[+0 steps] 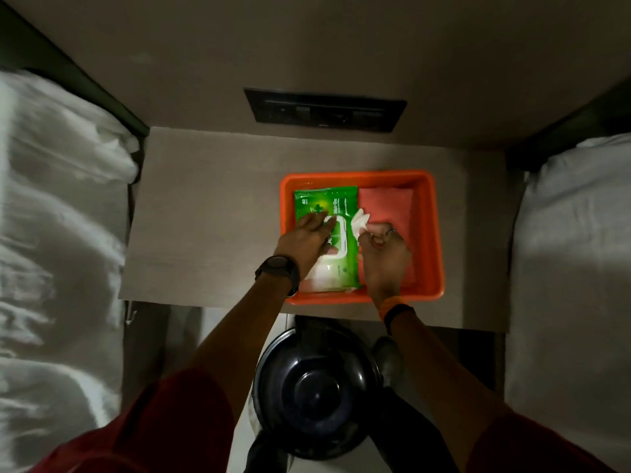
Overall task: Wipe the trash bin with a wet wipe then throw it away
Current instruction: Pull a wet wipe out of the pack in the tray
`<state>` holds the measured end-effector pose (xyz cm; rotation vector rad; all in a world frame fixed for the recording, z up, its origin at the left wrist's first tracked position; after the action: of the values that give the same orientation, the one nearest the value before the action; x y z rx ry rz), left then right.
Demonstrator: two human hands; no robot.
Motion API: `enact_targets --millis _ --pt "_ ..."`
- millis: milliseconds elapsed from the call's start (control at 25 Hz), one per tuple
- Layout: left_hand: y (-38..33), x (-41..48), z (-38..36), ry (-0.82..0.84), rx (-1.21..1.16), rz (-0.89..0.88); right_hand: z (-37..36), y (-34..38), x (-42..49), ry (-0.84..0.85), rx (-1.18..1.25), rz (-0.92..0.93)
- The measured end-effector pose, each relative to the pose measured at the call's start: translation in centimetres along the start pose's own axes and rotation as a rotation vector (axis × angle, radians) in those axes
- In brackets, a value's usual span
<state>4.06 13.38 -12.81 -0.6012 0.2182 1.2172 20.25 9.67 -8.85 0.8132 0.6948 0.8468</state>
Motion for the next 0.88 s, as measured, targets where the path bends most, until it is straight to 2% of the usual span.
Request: enact_targets --millis 120,360,560,640,720,800,880 --pt "-0.6 -0.5 -0.5 -0.072 0.091 0.066 1.3 -1.3 0.3 -0.061 0.027 -0.044" --pt "-2.0 0.4 -0.7 -0.034 0.224 0.134 2.1 -2.2 1.2 0.032 -0.008 -0.069" --pt "-2.4 -0.4 0.4 -0.01 0.165 0.139 3.6 -0.9 0.6 0.02 -0.017 -0.094" --pt "-3.5 -2.6 1.8 -0.067 0.085 0.108 5.3 0.3 -0.8 -0.047 0.061 -0.186" --pt "-5.0 -6.4 4.2 -0.193 -0.083 0.123 8.7 1.0 -4.3 -0.203 0.266 -0.373" --pt "-3.8 -12.1 6.2 -0.395 -0.388 0.365 11.7 1.9 -10.0 -0.375 0.548 -0.537" --pt "-3.1 -20.0 7.3 -0.653 -0.759 0.708 13.6 4.9 -16.2 -0.41 0.631 -0.617"
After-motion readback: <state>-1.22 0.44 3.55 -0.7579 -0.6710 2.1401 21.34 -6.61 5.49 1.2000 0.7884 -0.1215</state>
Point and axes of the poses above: each hand's wrist, its own x-axis towards the middle knuckle, its own z-axis out of the back of the hand, y = z × x, the point moved 10 cm from there along x, towards the middle knuckle, and after that the axes turned 3 degrees about z, right-handed, at the moved point
